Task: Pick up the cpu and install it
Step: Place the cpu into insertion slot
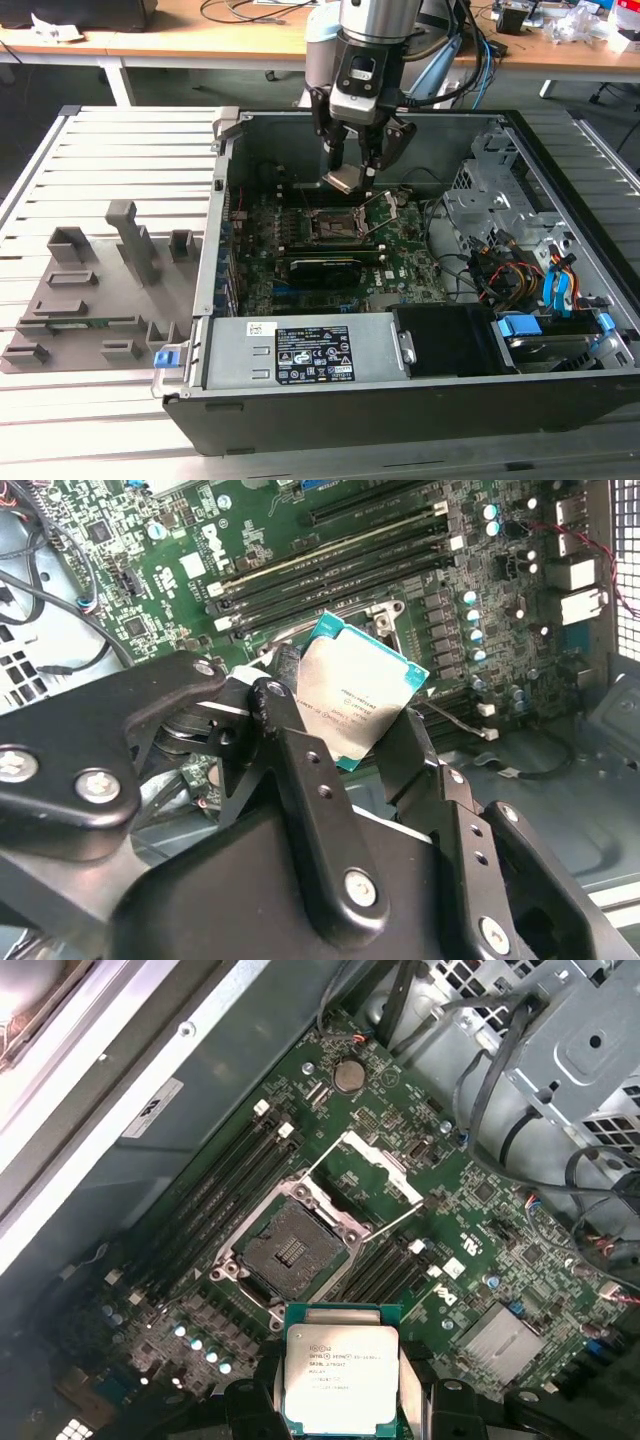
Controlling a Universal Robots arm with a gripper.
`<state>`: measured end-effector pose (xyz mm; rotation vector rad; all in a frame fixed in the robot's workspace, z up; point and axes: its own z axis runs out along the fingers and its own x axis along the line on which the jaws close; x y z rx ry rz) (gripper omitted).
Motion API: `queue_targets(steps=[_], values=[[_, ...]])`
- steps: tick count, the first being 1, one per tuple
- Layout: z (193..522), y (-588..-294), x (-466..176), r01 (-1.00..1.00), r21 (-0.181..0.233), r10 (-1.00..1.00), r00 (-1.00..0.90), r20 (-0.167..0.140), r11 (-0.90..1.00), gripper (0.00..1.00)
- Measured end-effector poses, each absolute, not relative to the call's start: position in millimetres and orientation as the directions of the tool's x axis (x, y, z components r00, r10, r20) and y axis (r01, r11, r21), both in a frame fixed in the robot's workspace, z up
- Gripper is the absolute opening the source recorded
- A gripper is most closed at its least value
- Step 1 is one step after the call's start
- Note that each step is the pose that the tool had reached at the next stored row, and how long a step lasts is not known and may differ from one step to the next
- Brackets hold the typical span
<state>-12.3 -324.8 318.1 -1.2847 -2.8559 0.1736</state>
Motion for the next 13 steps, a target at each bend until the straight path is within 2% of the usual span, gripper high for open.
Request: queue_targets(steps=[13], values=[[318.1, -324.8, -12.3, 0.789, -0.103, 0.79, -0.612, -0.041, 0.606, 0.55]])
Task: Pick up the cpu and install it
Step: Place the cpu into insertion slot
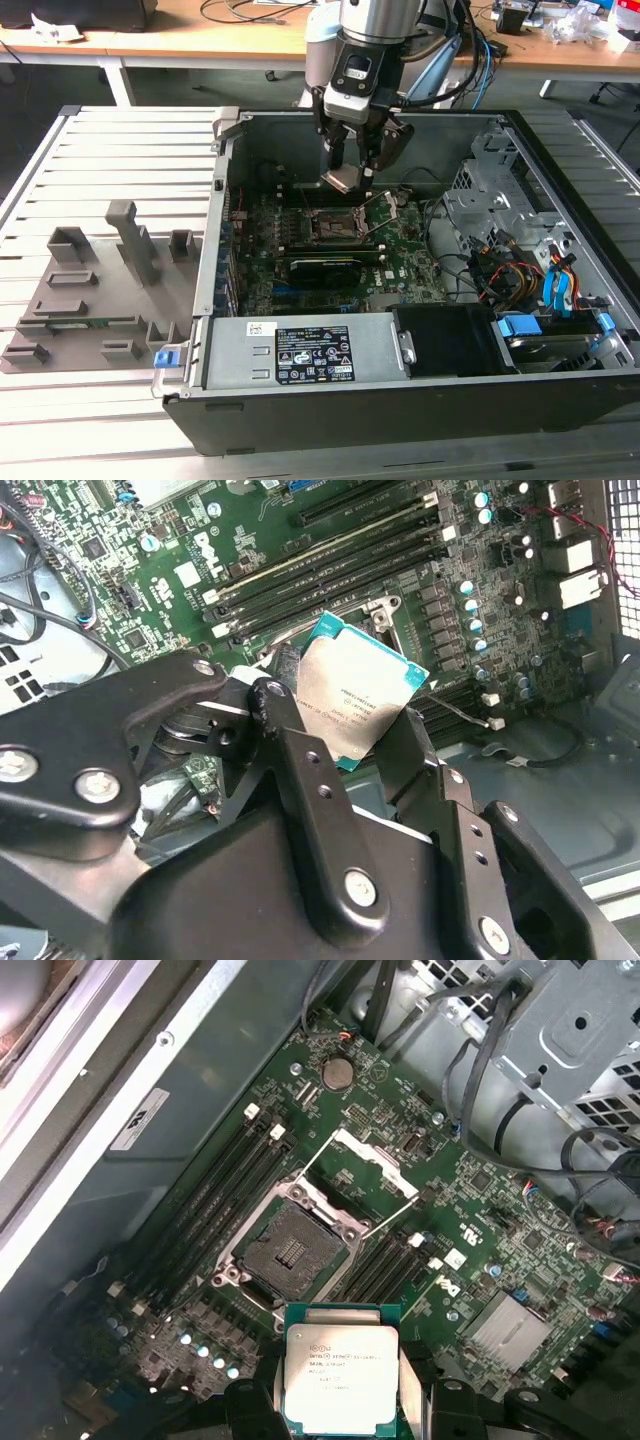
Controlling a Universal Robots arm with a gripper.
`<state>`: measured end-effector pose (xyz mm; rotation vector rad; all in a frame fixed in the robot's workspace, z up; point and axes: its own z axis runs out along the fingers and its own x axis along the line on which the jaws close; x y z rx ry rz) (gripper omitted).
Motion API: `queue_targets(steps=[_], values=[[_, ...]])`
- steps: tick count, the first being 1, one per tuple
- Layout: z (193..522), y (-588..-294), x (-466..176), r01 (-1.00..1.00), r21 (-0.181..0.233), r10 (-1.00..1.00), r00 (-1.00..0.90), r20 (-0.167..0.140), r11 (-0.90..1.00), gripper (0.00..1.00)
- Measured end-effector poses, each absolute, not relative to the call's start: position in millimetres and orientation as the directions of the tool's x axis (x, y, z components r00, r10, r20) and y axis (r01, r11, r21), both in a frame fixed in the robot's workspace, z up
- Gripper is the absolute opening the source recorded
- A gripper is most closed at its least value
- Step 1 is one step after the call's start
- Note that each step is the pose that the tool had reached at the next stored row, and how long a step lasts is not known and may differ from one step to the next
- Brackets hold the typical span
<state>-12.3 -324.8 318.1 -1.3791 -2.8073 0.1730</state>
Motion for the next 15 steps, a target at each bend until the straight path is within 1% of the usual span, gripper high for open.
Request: queue_targets(steps=[15], values=[[318.0, -324.8, -12.3, 0.834, -0.103, 0.835, -0.548, -0.04, 0.542, 0.55]])
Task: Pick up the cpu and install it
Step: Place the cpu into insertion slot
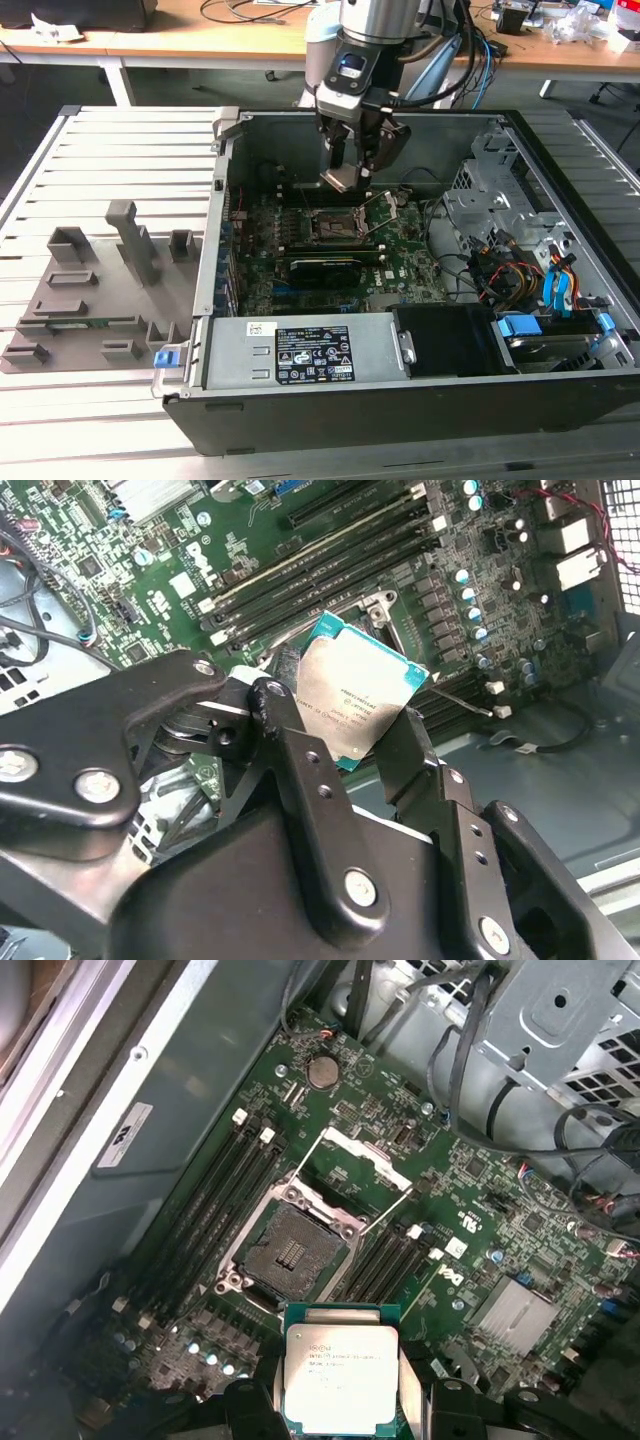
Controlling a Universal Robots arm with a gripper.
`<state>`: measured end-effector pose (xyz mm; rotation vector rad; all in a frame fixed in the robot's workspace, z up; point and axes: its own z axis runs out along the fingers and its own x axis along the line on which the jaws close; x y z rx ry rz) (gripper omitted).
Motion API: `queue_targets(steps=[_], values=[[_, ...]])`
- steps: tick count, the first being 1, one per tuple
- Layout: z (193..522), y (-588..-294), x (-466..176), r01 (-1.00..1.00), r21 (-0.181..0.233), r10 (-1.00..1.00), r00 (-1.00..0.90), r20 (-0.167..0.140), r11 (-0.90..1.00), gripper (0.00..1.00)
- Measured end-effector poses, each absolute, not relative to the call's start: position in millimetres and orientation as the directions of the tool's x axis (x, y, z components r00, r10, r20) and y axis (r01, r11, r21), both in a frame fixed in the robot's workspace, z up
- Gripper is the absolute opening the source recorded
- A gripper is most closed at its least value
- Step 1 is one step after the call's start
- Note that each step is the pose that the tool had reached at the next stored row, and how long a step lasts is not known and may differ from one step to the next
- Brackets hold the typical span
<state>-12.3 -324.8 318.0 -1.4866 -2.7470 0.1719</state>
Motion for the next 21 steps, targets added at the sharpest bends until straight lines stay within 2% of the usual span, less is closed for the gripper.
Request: queue_targets(steps=[3, 4, 7, 8, 10, 21], values=[[318.0, -324.8, -12.3, 0.86, -0.103, 0.862, -0.506, -0.04, 0.5, 0.55], [318.1, -324.8, -12.3, 0.879, -0.088, 0.882, -0.472, -0.013, 0.469, 0.55], [318.1, -324.8, -12.3, 0.882, -0.088, 0.884, -0.466, -0.013, 0.464, 0.55], [318.0, -324.9, -12.5, 0.883, -0.075, 0.885, -0.466, -0.02, 0.464, 0.55], [317.7, -324.8, -13.6, 0.886, -0.013, 0.885, -0.464, -0.052, 0.464, 0.55], [317.6, -324.8, -13.6, 0.892, -0.006, 0.891, -0.451, -0.059, 0.452, 0.55]])
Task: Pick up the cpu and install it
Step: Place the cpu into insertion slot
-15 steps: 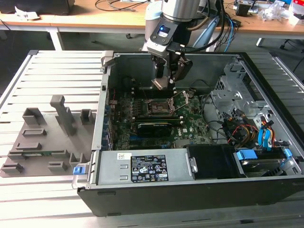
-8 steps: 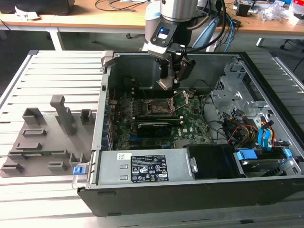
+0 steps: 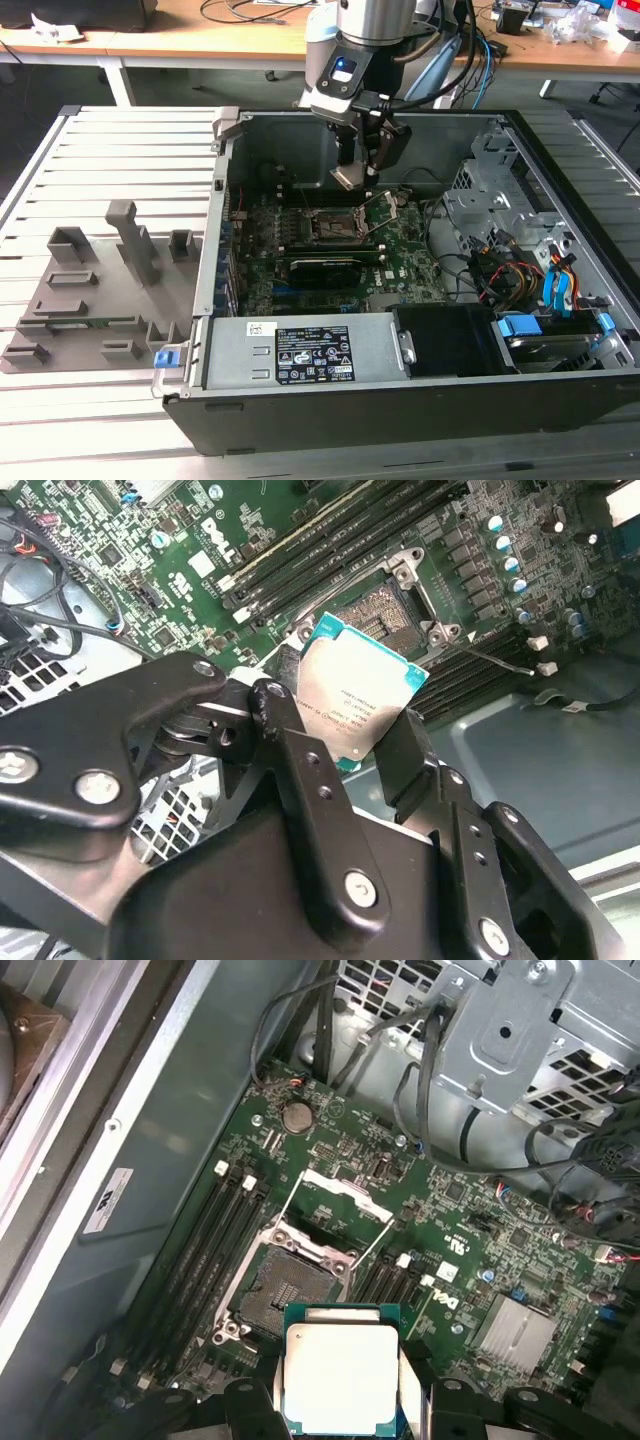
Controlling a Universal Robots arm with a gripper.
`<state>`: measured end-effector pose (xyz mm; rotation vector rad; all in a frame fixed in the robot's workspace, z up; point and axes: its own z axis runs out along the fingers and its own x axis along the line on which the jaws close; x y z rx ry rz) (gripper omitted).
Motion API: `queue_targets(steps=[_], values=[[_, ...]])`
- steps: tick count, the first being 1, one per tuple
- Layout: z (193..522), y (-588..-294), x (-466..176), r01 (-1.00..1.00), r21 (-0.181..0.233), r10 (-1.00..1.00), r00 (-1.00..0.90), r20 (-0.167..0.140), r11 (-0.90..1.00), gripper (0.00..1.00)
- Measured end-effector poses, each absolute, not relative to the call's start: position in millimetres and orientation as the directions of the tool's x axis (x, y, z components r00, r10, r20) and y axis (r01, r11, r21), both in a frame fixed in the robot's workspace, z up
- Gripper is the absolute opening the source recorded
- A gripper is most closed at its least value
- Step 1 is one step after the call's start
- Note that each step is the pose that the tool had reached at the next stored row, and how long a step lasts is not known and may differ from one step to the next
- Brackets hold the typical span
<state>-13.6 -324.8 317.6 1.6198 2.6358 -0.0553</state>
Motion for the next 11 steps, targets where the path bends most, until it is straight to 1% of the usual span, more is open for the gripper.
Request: queue_targets(steps=[3, 11], values=[[317.2, -324.9, -13.7, 0.913, -0.009, 0.911, -0.407, -0.065, 0.408, 0.55], [316.7, -324.8, -13.6, 0.96, -0.009, 0.958, -0.28, -0.067, 0.28, 0.55]])
